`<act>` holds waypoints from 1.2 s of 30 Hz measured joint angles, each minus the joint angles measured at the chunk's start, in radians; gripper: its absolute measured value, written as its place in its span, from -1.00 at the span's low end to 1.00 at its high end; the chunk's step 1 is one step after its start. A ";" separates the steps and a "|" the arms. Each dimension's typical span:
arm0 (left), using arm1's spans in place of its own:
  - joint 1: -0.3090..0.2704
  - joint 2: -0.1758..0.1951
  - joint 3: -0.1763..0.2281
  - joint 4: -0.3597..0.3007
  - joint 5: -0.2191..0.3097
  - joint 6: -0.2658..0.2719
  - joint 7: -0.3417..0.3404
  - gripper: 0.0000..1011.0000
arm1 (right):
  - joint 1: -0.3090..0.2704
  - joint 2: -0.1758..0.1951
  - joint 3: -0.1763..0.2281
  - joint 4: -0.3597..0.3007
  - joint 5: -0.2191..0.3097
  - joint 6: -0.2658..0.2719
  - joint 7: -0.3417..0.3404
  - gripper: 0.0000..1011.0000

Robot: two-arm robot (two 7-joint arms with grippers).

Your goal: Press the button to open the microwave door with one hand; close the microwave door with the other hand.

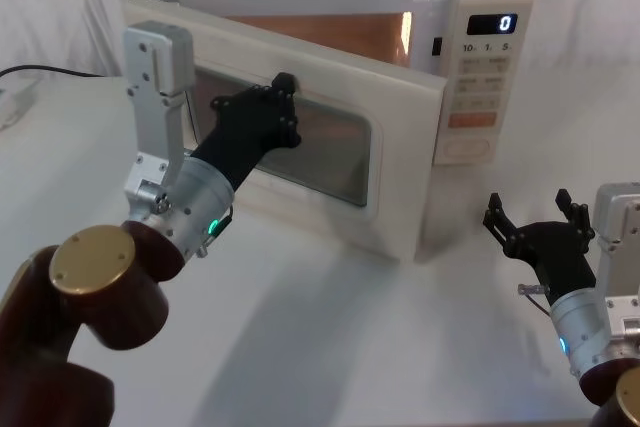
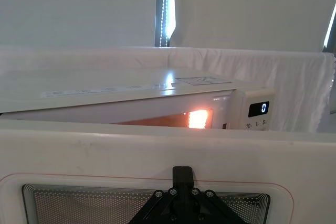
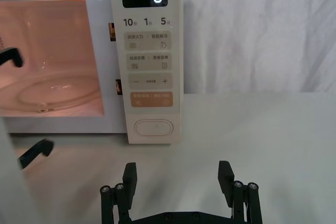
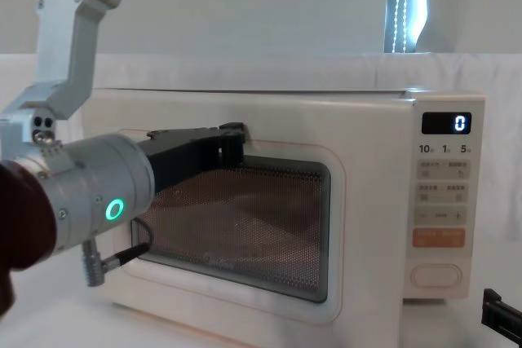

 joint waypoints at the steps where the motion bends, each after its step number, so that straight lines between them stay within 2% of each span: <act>1: -0.005 -0.002 0.002 0.006 0.000 0.000 0.000 -1.00 | 0.000 0.000 0.000 0.000 0.000 0.000 0.000 0.98; 19: -0.134 -0.054 0.042 0.152 0.032 -0.017 -0.004 -1.00 | 0.000 0.000 0.000 0.000 0.000 0.000 0.000 0.98; 36: -0.211 -0.083 0.045 0.255 0.067 -0.043 0.001 -1.00 | 0.000 0.000 0.000 0.000 0.000 0.000 0.000 0.98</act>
